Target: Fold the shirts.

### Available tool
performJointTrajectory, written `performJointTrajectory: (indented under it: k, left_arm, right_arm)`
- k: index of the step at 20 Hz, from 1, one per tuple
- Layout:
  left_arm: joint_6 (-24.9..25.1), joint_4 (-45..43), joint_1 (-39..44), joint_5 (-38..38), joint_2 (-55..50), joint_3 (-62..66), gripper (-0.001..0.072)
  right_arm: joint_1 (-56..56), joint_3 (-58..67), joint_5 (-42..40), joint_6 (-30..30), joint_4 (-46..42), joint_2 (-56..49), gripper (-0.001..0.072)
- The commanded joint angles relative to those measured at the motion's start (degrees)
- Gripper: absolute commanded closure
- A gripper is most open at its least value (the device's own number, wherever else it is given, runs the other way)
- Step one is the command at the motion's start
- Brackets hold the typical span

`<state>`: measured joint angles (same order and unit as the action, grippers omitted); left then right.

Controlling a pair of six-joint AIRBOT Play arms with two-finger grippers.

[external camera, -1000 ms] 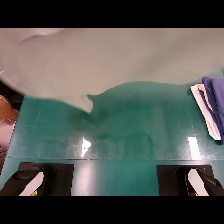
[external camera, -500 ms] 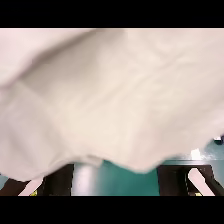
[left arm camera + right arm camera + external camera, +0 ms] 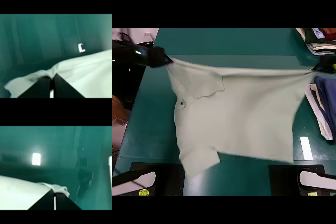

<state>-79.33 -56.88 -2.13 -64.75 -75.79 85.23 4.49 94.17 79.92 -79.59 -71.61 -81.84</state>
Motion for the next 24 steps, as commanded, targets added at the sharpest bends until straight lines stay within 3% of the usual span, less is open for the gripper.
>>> performJointTrajectory:
  k: [1,6,9,14,18,22,24]
  left_arm:
    - [2.4,1.0,0.0,8.7,-11.8,-0.4,0.0684]
    - [3.8,1.5,0.0,17.7,-17.9,7.6,0.0684]
    - [9.2,0.6,-0.1,12.8,-17.9,11.1,0.0684]
    - [7.1,-7.7,0.0,-2.8,-17.9,9.4,0.0685]
    - [5.2,-11.1,0.0,-2.6,-17.9,2.6,0.0684]
    - [5.2,-11.1,0.0,-0.4,-17.9,-3.9,0.0683]
    - [2.9,-11.8,0.0,-0.9,-17.9,-4.8,0.0681]
  right_arm:
    - [-2.4,1.0,-6.6,-1.7,-1.4,-11.0,0.0695]
    - [-2.6,12.4,-12.0,-4.1,-1.3,-18.6,0.0695]
    - [-3.0,14.1,-9.8,-3.9,-1.4,-18.4,0.0695]
    - [-4.9,1.1,-7.4,-2.8,-1.6,-13.4,0.0695]
    - [-7.1,-10.9,-12.6,-2.8,-1.4,-9.8,0.0695]
    - [-9.5,-16.7,-14.5,-2.8,-1.4,-9.6,0.0693]
    - [-10.5,-17.9,-14.7,-2.9,-1.4,-9.6,0.0692]
